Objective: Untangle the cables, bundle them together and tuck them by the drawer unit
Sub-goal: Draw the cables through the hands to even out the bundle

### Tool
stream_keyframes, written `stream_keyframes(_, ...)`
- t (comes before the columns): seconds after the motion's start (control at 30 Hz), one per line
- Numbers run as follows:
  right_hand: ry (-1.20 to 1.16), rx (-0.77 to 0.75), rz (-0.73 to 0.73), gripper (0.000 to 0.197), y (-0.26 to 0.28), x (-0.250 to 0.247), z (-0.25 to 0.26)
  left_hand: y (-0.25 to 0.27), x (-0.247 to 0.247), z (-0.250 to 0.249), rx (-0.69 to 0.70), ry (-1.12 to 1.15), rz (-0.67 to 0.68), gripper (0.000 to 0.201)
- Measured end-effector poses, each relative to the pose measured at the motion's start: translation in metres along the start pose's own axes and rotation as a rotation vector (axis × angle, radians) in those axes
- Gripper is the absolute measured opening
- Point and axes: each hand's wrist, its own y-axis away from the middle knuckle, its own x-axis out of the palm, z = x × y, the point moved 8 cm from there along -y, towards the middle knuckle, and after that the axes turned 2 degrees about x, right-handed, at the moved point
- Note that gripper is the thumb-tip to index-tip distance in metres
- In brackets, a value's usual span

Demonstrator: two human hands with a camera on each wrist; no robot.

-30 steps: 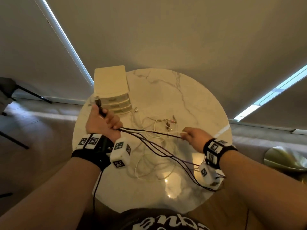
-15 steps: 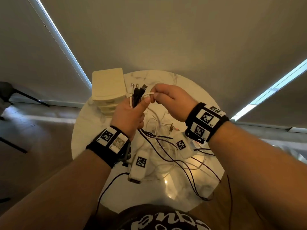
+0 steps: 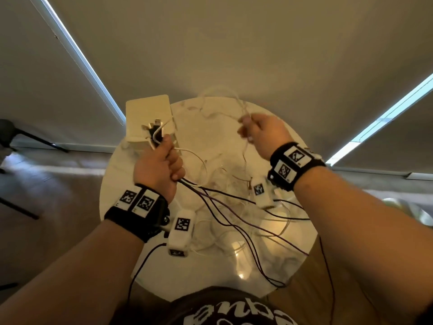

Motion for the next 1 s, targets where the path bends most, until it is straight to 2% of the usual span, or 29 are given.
stream_keyframes(0.07, -0.209, -0.193, -0.091, 0.027, 0.008, -0.019, 0.054, -0.001, 0.006, 0.007, -0.002, -0.046, 0.024, 0.041)
stream_keyframes(0.13, -0.223, -0.284, -0.074, 0.025, 0.016, -0.022, 0.082, 0.000, 0.014, 0.010, 0.005, -0.080, 0.053, 0.039)
stream_keyframes(0.2, -0.063, -0.281, -0.033, 0.026, 0.020, -0.018, 0.087, 0.002, 0.020, 0.012, 0.000, -0.077, 0.082, 0.038)
stream_keyframes(0.27, -0.042, -0.285, -0.069, 0.026, 0.021, -0.025, 0.084, 0.002, 0.024, 0.011, -0.006, -0.071, 0.105, 0.039)
stream_keyframes(0.33, -0.048, -0.291, -0.079, 0.026, 0.024, -0.029, 0.080, 0.003, 0.023, 0.013, -0.019, -0.062, 0.091, 0.039)
stream_keyframes(0.43, 0.190, -0.289, -0.054, 0.029, 0.028, -0.031, 0.059, 0.001, 0.015, 0.019, -0.052, 0.005, 0.034, 0.032)
stream_keyframes(0.53, 0.332, -0.161, -0.190, 0.029, 0.040, -0.060, 0.023, -0.004, 0.008, 0.028, -0.067, 0.033, 0.007, 0.023)
stream_keyframes(0.63, 0.557, 0.059, -0.297, 0.029, 0.059, -0.095, -0.017, -0.006, 0.007, 0.038, -0.050, 0.007, 0.008, 0.021)
stream_keyframes(0.7, 0.699, 0.238, -0.224, 0.030, 0.071, -0.105, -0.051, -0.006, 0.010, 0.044, -0.051, 0.021, 0.025, 0.022)
stream_keyframes(0.8, 0.821, 0.524, 0.066, 0.027, 0.091, -0.092, -0.127, 0.000, 0.019, 0.052, -0.053, -0.007, 0.059, 0.021)
stream_keyframes(0.87, 0.755, 0.617, 0.264, 0.026, 0.112, -0.071, -0.167, 0.004, 0.029, 0.059, -0.073, -0.073, 0.078, 0.021)
stream_keyframes(0.9, 0.596, 0.592, 0.295, 0.031, 0.117, -0.061, -0.172, 0.007, 0.035, 0.063, -0.075, -0.137, 0.088, 0.021)
stream_keyframes(0.97, 0.184, 0.407, 0.152, 0.057, 0.118, -0.055, -0.150, 0.012, 0.046, 0.072, -0.056, -0.336, 0.130, 0.023)
stream_keyframes(1.0, 0.050, 0.302, 0.084, 0.066, 0.117, -0.052, -0.131, 0.015, 0.053, 0.077, -0.051, -0.433, 0.167, 0.023)
